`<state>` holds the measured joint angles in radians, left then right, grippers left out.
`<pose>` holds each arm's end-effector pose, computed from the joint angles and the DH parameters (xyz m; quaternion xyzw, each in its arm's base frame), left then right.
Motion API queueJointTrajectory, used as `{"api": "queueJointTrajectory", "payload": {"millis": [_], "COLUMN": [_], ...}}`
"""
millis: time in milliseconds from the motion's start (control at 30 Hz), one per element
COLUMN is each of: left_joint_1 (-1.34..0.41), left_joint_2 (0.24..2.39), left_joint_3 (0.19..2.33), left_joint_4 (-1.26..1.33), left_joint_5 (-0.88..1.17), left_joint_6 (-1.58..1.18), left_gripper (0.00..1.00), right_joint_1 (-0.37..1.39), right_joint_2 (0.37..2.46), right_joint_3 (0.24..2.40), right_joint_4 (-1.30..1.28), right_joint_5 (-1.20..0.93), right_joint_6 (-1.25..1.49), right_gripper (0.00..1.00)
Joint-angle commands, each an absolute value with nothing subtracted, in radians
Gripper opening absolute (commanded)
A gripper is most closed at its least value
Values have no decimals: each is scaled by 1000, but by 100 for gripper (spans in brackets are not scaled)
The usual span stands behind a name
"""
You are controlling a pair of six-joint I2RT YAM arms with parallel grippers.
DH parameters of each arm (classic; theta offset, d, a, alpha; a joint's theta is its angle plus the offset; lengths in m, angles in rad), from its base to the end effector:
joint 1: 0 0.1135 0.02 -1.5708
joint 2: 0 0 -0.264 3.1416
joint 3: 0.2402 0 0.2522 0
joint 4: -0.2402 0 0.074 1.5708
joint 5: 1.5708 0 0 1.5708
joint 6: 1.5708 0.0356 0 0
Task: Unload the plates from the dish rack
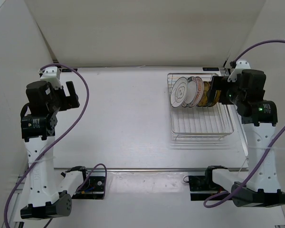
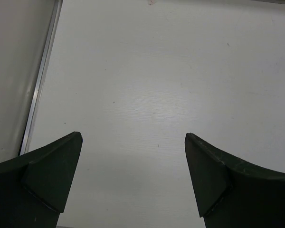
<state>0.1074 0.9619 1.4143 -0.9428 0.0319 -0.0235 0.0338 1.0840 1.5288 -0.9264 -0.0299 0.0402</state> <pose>0.1590 0.0160 0.4395 -0.0479 0.8562 0.0079 0.5144 0.1888 0.0074 0.4556 -0.0050 0.8553 0.0319 0.5172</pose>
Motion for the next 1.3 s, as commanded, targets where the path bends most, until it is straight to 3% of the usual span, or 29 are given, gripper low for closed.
{"api": "queueJointTrajectory", "payload": {"millis": [0, 167, 300, 500, 733, 800, 1267], "left_joint_1": [104, 104, 104, 104, 104, 104, 146], "left_joint_2": [939, 939, 928, 928, 874, 865, 844], "left_joint_3": [1407, 1385, 1352, 1330, 1287, 1287, 1298], "left_joint_4": [-948, -957, -957, -948, -948, -959, -979], "left_joint_5": [14, 44, 44, 44, 25, 25, 34], "left_joint_6": [-23, -3, -3, 18, 37, 46, 46], "left_gripper": [100, 100, 100, 100, 100, 100, 100], "right_joint_1": [31, 99, 198, 290, 311, 333, 344], "right_joint_2": [1077, 1084, 1175, 1382, 1632, 1679, 1853], "right_joint_3": [1493, 1434, 1537, 1703, 1813, 1829, 1789], "right_joint_4": [-890, -853, -853, -804, -785, -763, -683], "right_joint_5": [-58, 0, 144, 262, 288, 311, 385], "right_joint_6": [2, -83, -115, -173, -192, -224, -244], "right_gripper": [99, 99, 98, 80, 77, 70, 63]}}
